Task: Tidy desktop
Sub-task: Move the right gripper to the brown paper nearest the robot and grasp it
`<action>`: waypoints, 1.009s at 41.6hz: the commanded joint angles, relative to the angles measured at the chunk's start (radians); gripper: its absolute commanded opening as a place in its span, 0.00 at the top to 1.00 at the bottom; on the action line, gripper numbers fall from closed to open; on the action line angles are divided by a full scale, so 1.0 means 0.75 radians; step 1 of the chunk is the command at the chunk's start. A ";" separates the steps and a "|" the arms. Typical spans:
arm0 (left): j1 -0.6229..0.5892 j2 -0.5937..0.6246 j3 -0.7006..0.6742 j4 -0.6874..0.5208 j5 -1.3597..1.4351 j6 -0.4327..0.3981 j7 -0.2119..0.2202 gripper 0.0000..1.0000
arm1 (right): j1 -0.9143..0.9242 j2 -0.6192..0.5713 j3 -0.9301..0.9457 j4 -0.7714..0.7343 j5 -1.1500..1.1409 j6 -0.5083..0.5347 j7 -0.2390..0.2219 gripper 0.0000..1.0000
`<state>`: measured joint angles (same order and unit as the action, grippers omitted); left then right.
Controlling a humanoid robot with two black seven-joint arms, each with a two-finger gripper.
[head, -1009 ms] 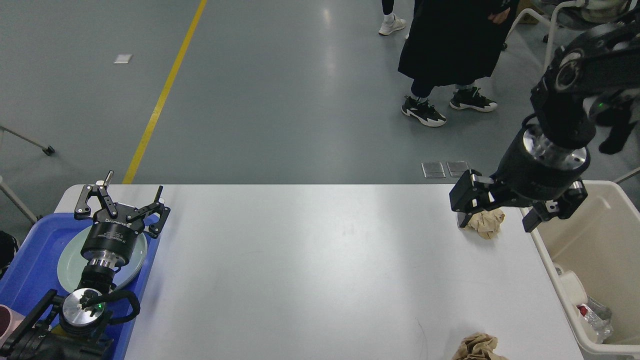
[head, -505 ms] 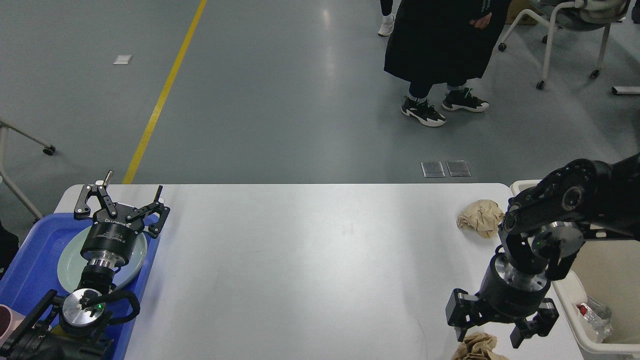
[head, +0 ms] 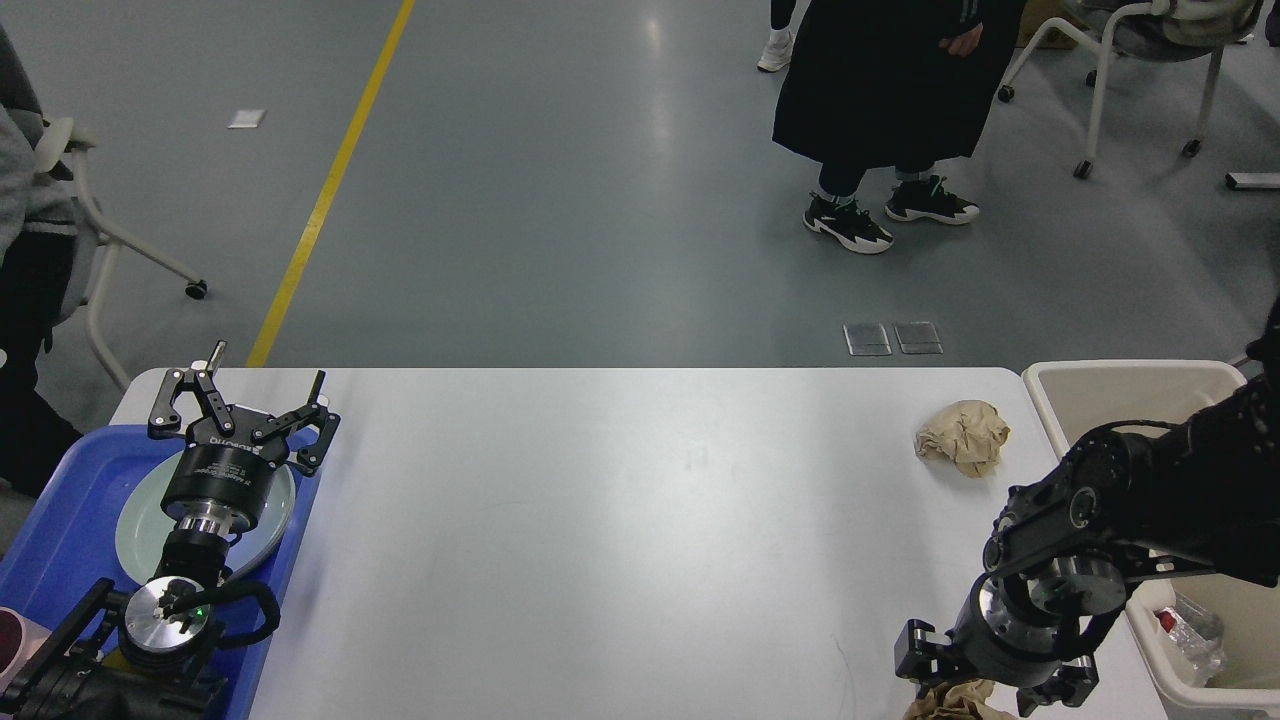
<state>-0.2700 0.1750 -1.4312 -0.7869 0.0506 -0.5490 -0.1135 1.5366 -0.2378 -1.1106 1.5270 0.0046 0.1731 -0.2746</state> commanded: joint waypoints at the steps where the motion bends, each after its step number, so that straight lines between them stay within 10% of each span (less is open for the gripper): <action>1: 0.000 0.000 0.000 0.000 0.000 0.002 0.000 0.04 | -0.050 0.012 0.000 -0.023 -0.002 -0.026 0.000 0.07; 17: 0.000 0.000 0.000 0.000 0.000 0.000 0.002 0.04 | -0.194 0.090 0.000 -0.134 -0.002 -0.102 0.000 0.11; 30: 0.000 0.000 0.000 0.000 0.000 0.000 0.000 0.04 | -0.214 0.094 -0.002 -0.136 0.000 -0.100 -0.002 0.70; 33: 0.000 0.000 0.000 0.000 0.000 0.000 0.000 0.04 | -0.214 0.092 -0.004 -0.134 0.008 -0.088 -0.002 0.97; 42: 0.000 0.000 0.000 0.000 0.000 0.000 0.000 0.04 | -0.214 0.080 -0.004 -0.128 0.023 -0.110 -0.002 1.00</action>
<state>-0.2700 0.1749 -1.4312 -0.7869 0.0506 -0.5491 -0.1129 1.3760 -0.1729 -1.1136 1.4319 0.0137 0.1061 -0.2762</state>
